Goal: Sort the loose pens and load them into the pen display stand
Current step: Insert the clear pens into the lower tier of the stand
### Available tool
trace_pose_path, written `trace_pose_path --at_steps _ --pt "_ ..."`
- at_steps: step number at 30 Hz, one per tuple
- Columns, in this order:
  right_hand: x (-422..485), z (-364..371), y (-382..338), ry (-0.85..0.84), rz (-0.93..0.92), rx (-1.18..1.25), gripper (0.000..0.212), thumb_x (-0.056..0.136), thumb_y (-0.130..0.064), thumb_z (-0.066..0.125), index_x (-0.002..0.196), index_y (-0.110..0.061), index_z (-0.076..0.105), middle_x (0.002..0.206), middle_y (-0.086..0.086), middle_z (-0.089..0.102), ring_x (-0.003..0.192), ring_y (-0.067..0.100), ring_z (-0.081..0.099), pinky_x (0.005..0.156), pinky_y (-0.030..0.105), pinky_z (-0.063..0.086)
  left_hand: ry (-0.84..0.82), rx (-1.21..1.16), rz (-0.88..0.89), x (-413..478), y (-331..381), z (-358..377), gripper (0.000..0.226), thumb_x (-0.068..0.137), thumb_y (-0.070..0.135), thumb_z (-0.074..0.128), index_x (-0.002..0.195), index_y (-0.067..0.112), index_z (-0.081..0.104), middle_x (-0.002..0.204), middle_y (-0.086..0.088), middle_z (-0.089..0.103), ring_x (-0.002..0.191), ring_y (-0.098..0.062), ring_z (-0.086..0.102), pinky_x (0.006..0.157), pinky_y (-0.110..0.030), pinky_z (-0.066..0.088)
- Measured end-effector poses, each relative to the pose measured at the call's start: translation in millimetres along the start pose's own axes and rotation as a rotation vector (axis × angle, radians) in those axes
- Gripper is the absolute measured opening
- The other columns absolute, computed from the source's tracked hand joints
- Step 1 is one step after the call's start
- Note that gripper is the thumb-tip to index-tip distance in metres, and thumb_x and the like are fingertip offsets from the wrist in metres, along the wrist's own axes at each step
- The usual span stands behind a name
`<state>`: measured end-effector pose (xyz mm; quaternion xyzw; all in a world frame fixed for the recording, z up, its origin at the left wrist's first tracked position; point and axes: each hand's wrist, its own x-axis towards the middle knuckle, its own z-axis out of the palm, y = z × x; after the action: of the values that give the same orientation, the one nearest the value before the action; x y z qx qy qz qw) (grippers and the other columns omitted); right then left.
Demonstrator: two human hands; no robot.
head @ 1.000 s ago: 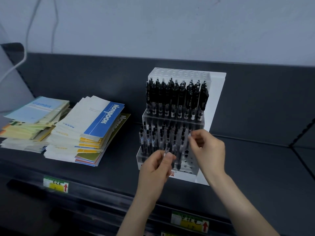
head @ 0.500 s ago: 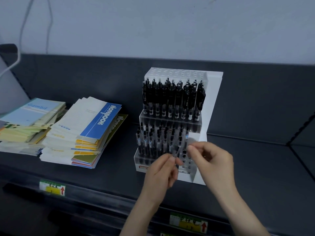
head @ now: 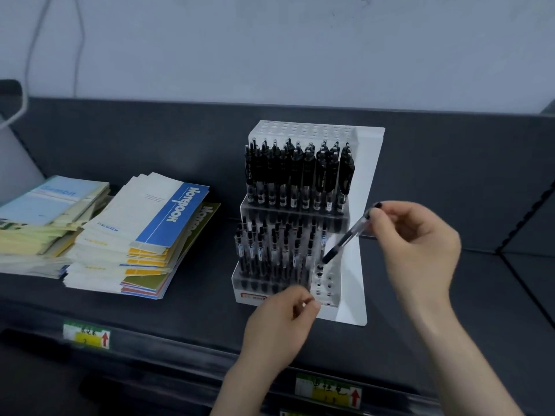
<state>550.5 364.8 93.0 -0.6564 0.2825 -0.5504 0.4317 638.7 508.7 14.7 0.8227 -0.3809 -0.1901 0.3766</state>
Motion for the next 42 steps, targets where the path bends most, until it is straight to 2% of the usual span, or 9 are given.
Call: trace_pose_path --at_steps 2,5,12,18,21,29,32,35,42 --pt "1 6 0 -0.023 -0.071 -0.075 0.017 0.081 -0.01 0.071 0.075 -0.026 0.068 0.069 -0.008 0.069 0.066 0.01 0.067 0.067 0.019 0.054 0.025 0.162 0.003 -3 1 -2 0.017 0.095 0.047 0.048 0.095 0.034 0.058 0.079 0.015 0.059 0.073 -0.003 0.052 0.063 -0.02 0.041" --pt "-2 14 7 -0.069 -0.18 -0.208 0.011 0.081 -0.01 0.071 0.082 -0.021 0.071 0.071 -0.018 0.065 0.066 -0.001 0.062 0.065 0.007 0.046 0.052 0.209 0.009 -6 2 -3 0.018 0.095 0.047 0.048 0.103 0.034 0.059 0.089 0.016 0.062 0.082 -0.003 0.055 0.068 -0.02 0.043" --pt "-15 32 38 -0.236 -0.226 -0.46 0.002 0.082 -0.016 0.071 0.083 -0.017 0.072 0.065 -0.01 0.065 0.06 0.008 0.062 0.06 0.034 0.055 0.07 0.227 0.026 -7 -2 -6 0.018 0.095 0.046 0.049 0.102 0.033 0.058 0.083 0.017 0.054 0.08 -0.003 0.05 0.068 -0.021 0.04" --pt "-17 32 41 -0.235 -0.206 -0.455 0.003 0.083 -0.017 0.07 0.086 -0.017 0.071 0.067 -0.01 0.065 0.062 0.007 0.062 0.062 0.032 0.055 0.059 0.223 0.054 -8 -4 -7 0.019 0.095 0.047 0.048 0.104 0.034 0.058 0.087 0.018 0.056 0.081 -0.002 0.05 0.07 -0.021 0.041" --pt "-24 22 40 -0.23 -0.139 -0.468 0.014 0.085 -0.022 0.068 0.098 -0.02 0.071 0.076 -0.015 0.068 0.069 0.001 0.063 0.067 0.025 0.053 0.033 0.187 0.092 -8 -3 -4 0.02 0.093 0.049 0.05 0.103 0.035 0.059 0.086 0.016 0.06 0.08 -0.004 0.053 0.066 -0.019 0.04" --pt "-66 -51 57 -0.205 0.076 -0.799 0.03 0.083 -0.019 0.07 0.112 -0.016 0.069 0.108 -0.003 0.07 0.098 0.016 0.067 0.079 0.024 0.048 -0.095 0.188 0.315 5 30 32 0.019 0.093 0.049 0.051 0.104 0.035 0.059 0.088 0.016 0.061 0.083 -0.003 0.056 0.071 -0.022 0.046" --pt "-73 -87 60 -0.209 0.165 -0.938 0.04 0.082 -0.023 0.071 0.12 -0.013 0.064 0.117 0.002 0.067 0.109 0.02 0.062 0.082 0.022 0.043 -0.139 0.237 0.432 11 50 55 0.025 0.094 0.048 0.049 0.115 0.035 0.054 0.107 0.016 0.061 0.098 -0.004 0.056 0.081 -0.024 0.047" --pt "-77 -127 58 -0.236 0.24 -1.019 0.054 0.085 -0.031 0.066 0.134 -0.014 0.052 0.133 0.001 0.056 0.125 0.018 0.05 0.096 0.025 0.041 -0.155 0.334 0.516 12 68 79 0.039 0.096 0.05 0.045 0.13 0.032 0.047 0.124 0.013 0.056 0.115 -0.008 0.05 0.089 -0.026 0.045" --pt "-86 -224 48 -0.24 0.299 -1.114 0.065 0.086 -0.034 0.064 0.142 -0.011 0.04 0.142 0.003 0.047 0.132 0.02 0.04 0.107 0.026 0.031 -0.2 0.437 0.569 -14 119 132 0.048 0.095 0.05 0.048 0.137 0.029 0.04 0.135 0.01 0.048 0.127 -0.013 0.04 0.095 -0.029 0.042"
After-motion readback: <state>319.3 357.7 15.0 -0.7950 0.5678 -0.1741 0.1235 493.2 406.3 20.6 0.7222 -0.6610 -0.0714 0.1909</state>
